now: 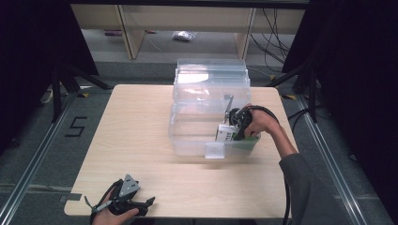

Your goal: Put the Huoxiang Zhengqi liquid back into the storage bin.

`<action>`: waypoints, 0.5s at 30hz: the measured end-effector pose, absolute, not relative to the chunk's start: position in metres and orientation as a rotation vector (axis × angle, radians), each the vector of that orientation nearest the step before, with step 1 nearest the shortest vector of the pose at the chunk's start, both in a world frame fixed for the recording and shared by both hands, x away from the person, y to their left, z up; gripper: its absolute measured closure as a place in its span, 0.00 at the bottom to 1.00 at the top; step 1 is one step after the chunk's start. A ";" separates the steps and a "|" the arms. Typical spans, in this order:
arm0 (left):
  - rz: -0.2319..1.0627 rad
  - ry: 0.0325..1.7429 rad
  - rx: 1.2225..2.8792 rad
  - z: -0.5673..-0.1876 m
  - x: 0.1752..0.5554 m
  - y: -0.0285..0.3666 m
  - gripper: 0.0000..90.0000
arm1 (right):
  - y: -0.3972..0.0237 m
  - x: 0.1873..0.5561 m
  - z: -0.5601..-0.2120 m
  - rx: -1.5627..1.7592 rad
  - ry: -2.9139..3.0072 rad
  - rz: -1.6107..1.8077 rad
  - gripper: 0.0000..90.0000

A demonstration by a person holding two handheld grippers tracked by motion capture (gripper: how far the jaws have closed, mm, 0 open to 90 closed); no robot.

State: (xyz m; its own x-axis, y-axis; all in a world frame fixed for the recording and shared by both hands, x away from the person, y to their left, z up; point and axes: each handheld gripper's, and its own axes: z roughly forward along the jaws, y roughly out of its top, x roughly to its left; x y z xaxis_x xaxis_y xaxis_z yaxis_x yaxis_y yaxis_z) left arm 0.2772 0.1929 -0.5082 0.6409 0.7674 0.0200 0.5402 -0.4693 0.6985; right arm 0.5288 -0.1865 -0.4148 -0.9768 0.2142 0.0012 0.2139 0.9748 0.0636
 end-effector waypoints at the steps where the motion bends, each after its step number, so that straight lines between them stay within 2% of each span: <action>1: 0.439 1.012 2.182 -0.509 0.277 0.193 0.18 | -0.187 0.529 -0.415 0.339 3.120 0.107 0.70; 6: 0.440 1.012 2.182 -0.509 0.277 0.193 0.18 | -0.186 0.529 -0.412 0.340 3.124 0.136 0.69; 15: 0.441 1.017 2.185 -0.508 0.277 0.192 0.18 | -0.190 0.524 -0.385 0.374 3.089 0.223 0.65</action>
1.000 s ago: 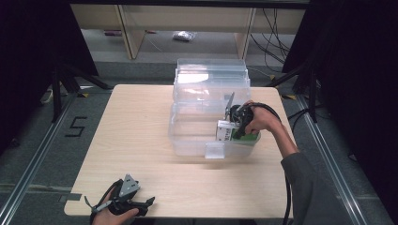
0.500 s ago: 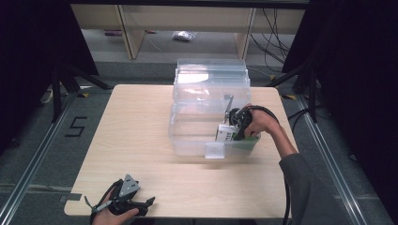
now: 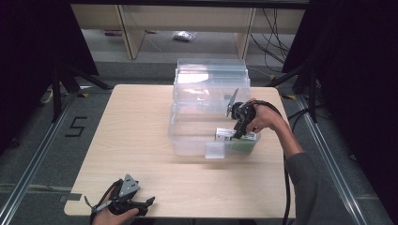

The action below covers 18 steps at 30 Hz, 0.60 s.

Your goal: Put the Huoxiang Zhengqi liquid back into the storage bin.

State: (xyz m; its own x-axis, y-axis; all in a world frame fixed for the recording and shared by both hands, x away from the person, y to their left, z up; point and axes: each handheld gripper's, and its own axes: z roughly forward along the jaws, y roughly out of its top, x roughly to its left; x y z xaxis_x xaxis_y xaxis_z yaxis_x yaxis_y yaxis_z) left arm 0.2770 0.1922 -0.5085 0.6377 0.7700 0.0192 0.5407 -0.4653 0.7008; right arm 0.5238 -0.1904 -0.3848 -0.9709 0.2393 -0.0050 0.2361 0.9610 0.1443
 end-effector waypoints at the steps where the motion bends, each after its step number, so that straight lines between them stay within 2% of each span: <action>1: 0.442 1.016 2.186 -0.508 0.277 0.192 0.18 | -0.191 0.524 -0.381 0.347 3.080 0.258 0.65; 18: 0.442 1.013 2.191 -0.508 0.277 0.193 0.18 | -0.197 0.512 -0.360 0.512 2.989 0.429 0.57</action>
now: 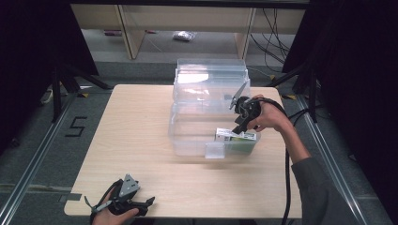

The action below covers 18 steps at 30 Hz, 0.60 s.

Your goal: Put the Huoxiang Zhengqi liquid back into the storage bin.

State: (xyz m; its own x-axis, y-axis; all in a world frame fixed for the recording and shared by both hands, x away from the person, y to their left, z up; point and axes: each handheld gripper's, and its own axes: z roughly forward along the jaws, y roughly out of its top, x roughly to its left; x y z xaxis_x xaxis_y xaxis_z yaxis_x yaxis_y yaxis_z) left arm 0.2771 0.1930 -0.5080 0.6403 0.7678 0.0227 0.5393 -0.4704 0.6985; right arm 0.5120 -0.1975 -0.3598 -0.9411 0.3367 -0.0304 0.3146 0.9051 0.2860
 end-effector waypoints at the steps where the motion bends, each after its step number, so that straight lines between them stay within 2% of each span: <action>1: 0.443 1.012 2.183 -0.509 0.277 0.193 0.18 | -0.198 0.510 -0.359 0.524 2.991 0.431 0.57; 10: 0.441 1.014 2.190 -0.508 0.277 0.193 0.18 | -0.201 0.505 -0.354 0.620 2.914 0.567 0.52; 18: 0.441 1.014 2.181 -0.508 0.277 0.193 0.19 | -0.204 0.499 -0.353 0.692 2.842 0.592 0.43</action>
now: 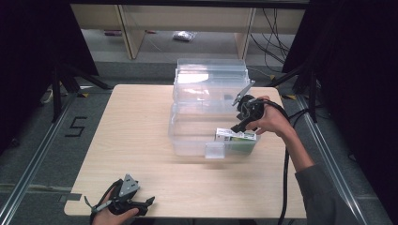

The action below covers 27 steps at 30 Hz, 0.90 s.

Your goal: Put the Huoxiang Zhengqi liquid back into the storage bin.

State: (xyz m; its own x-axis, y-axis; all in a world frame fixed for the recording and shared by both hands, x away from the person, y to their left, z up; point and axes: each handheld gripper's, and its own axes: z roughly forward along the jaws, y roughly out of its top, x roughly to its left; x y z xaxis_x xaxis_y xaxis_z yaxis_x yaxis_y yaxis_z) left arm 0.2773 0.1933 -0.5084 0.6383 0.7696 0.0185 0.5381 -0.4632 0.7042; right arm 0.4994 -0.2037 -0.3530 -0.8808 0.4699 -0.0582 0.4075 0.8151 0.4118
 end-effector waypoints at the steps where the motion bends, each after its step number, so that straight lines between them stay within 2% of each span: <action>1: 0.444 1.016 2.179 -0.508 0.277 0.193 0.19 | -0.204 0.498 -0.353 0.700 2.834 0.609 0.42; 14: 0.441 1.022 2.179 -0.509 0.278 0.193 0.19 | -0.211 0.483 -0.355 0.789 2.690 0.758 0.34; 19: 0.445 1.020 2.178 -0.509 0.278 0.194 0.18 | -0.214 0.473 -0.356 0.921 2.643 0.787 0.32; 26: 0.440 1.021 2.180 -0.509 0.278 0.194 0.19 | -0.219 0.467 -0.366 0.820 2.609 0.842 0.30; 27: 0.439 1.022 2.180 -0.509 0.278 0.194 0.18 | -0.218 0.461 -0.364 0.947 2.614 0.836 0.30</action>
State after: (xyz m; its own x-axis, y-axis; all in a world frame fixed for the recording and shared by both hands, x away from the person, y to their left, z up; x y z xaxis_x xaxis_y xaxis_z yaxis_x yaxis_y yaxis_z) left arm 0.2778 0.1936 -0.5091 0.6345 0.7727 0.0157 0.5433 -0.4603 0.7021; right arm 0.4606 -0.2175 -0.3644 -0.7620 0.6470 -0.0277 0.5109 0.6269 0.5882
